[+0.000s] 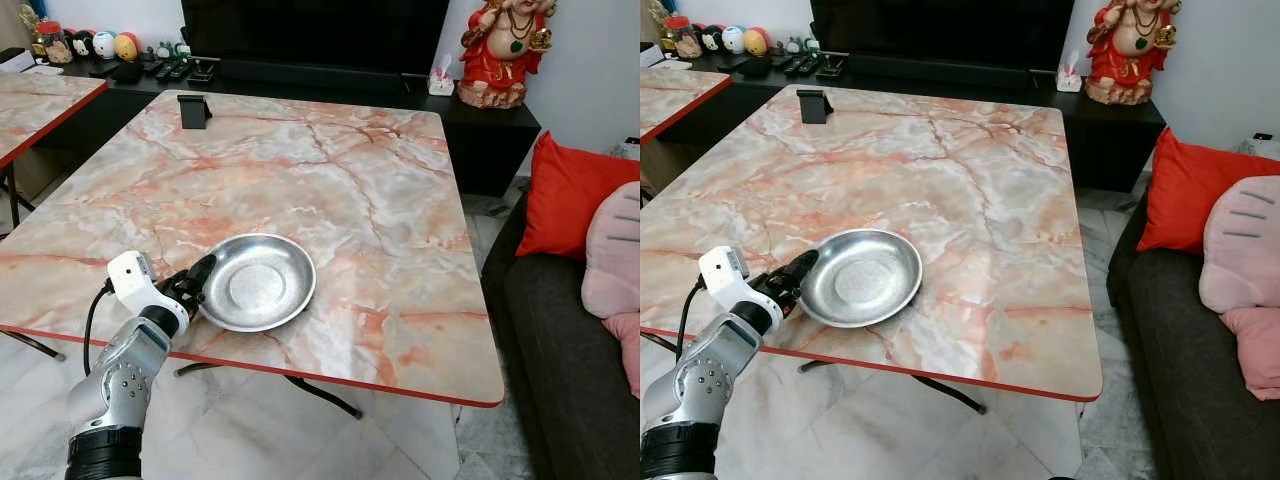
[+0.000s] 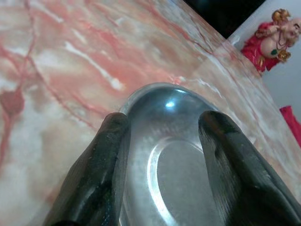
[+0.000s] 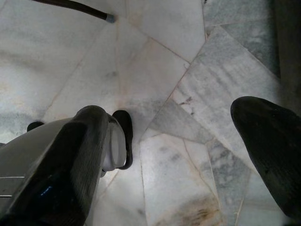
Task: Setting the table
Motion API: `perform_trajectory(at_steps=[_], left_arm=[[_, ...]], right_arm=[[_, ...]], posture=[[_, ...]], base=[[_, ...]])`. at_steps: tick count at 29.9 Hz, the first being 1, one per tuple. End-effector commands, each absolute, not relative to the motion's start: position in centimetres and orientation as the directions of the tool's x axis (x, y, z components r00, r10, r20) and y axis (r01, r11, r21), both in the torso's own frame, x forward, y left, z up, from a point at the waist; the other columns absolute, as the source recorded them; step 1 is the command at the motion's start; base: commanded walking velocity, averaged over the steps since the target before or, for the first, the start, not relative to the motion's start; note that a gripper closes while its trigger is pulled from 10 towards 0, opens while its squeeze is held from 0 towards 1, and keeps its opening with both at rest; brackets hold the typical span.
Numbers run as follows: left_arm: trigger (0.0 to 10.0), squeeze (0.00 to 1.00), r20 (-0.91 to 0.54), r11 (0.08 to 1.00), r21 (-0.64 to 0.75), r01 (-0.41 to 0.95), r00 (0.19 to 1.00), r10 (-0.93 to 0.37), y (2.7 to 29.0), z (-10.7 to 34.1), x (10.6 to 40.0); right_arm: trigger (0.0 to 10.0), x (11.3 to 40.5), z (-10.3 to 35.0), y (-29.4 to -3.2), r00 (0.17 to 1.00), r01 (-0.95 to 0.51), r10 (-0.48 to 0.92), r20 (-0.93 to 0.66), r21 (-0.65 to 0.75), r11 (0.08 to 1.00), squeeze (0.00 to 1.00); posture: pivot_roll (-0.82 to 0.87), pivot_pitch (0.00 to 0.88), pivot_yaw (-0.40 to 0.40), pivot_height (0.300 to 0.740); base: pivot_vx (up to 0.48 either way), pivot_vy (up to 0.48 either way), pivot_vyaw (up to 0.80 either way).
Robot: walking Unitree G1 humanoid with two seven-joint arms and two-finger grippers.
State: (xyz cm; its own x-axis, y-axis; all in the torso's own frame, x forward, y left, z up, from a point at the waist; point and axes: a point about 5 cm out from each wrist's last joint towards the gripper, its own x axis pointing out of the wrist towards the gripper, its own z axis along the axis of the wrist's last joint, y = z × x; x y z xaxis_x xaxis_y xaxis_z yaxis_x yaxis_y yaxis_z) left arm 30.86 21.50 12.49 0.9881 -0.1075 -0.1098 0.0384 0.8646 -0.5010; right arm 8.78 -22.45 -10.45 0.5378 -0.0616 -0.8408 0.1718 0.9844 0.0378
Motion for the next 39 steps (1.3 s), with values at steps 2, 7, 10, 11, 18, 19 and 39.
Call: perform_trajectory(at_steps=[2,7,10,11,18,19,39], left_arm=[[10.0,1.0,-0.108,0.906,-0.42,0.06,0.987,-0.116,21.2,12.6,30.9],[10.0,0.0,-0.006,0.954,-0.284,0.1,0.994,-0.106,21.1,14.0,31.0],[10.0,0.0,0.086,0.972,-0.207,0.109,0.992,-0.093,21.1,15.4,31.0],[10.0,0.0,0.12,0.976,-0.186,0.114,0.988,-0.092,21.0,16.0,31.0],[10.0,0.0,0.271,0.972,0.021,0.236,0.934,-0.233,18.4,18.8,31.0],[10.0,0.0,0.255,0.961,0.057,0.269,0.927,-0.275,17.7,18.6,31.0],[10.0,0.0,0.199,0.922,0.154,0.357,0.902,-0.382,14.2,14.4,30.8]], right_arm=[[10.0,8.4,-10.5,-22.5,0.525,0.167,-0.057,-0.849,0.038,0.985,0.0],[10.0,8.5,-10.5,-22.5,0.529,0.169,-0.057,-0.847,0.04,0.985,0.0],[10.0,8.5,-10.5,-22.5,0.532,0.172,-0.058,-0.845,0.04,0.984,0.0],[10.0,8.5,-10.5,-22.5,0.532,0.173,-0.059,-0.845,0.04,0.984,0.0],[10.0,8.6,-10.4,-22.6,0.547,0.187,-0.068,-0.834,0.042,0.981,0.0],[10.0,8.6,-10.4,-22.6,0.548,0.188,-0.068,-0.834,0.043,0.981,0.0],[10.0,8.1,-10.5,-22.5,0.536,0.179,-0.077,-0.841,0.024,0.984,0.0]], posture=[[0.06,0.0,-0.035,0.74],[0.06,0.0,-0.035,0.74],[0.06,0.0,-0.035,0.74],[0.06,0.0,-0.035,0.74],[0.06,0.0,-0.037,0.74],[0.06,0.0,-0.037,0.74],[0.02,0.0,-0.028,0.74]], base=[[0.0,0.0,0.0],[0.0,0.0,0.0],[0.0,0.0,0.0],[0.0,0.0,0.0],[0.0,0.0,0.0],[0.0,0.0,0.0],[0.0,0.0,0.0]])
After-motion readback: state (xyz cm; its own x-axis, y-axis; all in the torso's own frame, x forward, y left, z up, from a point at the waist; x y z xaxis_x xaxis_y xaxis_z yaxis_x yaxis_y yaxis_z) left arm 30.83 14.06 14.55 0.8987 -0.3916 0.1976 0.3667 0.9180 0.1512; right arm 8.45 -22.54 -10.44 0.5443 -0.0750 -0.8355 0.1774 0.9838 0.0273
